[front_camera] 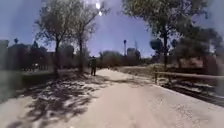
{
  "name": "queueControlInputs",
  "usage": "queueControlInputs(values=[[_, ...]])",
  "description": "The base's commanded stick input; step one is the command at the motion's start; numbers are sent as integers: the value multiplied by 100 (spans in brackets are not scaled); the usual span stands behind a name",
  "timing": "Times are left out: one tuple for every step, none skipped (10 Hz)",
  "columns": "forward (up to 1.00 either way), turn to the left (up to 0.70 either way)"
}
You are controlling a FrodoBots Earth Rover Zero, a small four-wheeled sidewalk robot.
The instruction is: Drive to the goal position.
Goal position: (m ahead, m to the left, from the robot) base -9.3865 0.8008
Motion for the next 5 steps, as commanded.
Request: queueControlInputs(values=[[85,0],[85,0],[85,-27],[85,-34],[85,-34]])
